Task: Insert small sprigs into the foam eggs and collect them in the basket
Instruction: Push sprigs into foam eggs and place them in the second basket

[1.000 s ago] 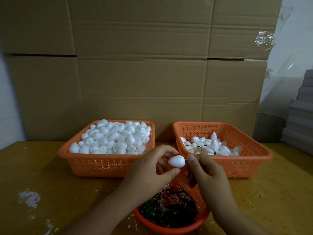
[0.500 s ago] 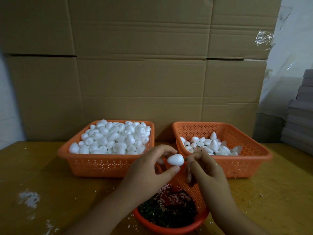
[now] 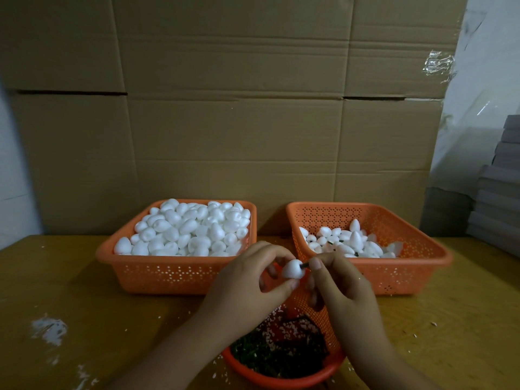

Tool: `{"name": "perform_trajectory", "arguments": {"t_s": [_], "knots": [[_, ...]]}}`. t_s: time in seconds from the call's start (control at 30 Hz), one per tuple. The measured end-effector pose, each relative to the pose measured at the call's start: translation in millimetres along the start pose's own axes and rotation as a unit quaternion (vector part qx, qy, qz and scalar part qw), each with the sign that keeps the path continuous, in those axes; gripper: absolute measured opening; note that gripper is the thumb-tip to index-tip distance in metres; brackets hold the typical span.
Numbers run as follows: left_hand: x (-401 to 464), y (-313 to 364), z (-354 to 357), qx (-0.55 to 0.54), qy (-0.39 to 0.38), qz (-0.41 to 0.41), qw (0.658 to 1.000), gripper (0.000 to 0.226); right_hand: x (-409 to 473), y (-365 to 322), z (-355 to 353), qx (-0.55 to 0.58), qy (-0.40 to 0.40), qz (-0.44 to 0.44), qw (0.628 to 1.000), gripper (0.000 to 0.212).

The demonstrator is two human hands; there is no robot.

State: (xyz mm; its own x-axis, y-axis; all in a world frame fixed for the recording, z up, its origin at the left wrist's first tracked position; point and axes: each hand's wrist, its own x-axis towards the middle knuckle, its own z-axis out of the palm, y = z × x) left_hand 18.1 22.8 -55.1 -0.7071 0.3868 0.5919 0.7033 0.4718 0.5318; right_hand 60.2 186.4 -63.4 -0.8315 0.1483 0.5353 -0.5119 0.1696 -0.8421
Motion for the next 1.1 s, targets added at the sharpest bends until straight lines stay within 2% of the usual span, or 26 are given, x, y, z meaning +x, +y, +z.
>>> {"name": "perform_trajectory", "arguments": {"t_s": [0.2,0.33,0.53,0.73,0.9,1.1], "knots": [[2,-2,1,0.042,0.027,-0.004,0.999,0.029,-3,-3,1,-0.011,-0.04,-0.029,0.999,0.026],[0,-4,0,-0.016,0.04,-0.039,0.998,0.023,-2,1,0,-0.018,-0.026,0.008,0.999,0.014],[-1,-3,0,-0.106,0.028,-0.043,0.993,0.024,-1,6,1,-0.067,-0.014,0.009,0.998,0.019],[0,-3,0,-0.133,0.029,-0.042,0.99,0.024,-1,9,1,-0.086,-0.013,0.003,0.996,0.022],[0,-4,0,-0.108,0.037,-0.037,0.993,0.024,-2,8,-1,-0.082,-0.011,-0.001,0.997,0.028],[1,-3,0,-0.018,0.044,-0.013,0.999,0.027,-5,3,-3,-0.101,-0.047,-0.039,0.993,0.035]]}}
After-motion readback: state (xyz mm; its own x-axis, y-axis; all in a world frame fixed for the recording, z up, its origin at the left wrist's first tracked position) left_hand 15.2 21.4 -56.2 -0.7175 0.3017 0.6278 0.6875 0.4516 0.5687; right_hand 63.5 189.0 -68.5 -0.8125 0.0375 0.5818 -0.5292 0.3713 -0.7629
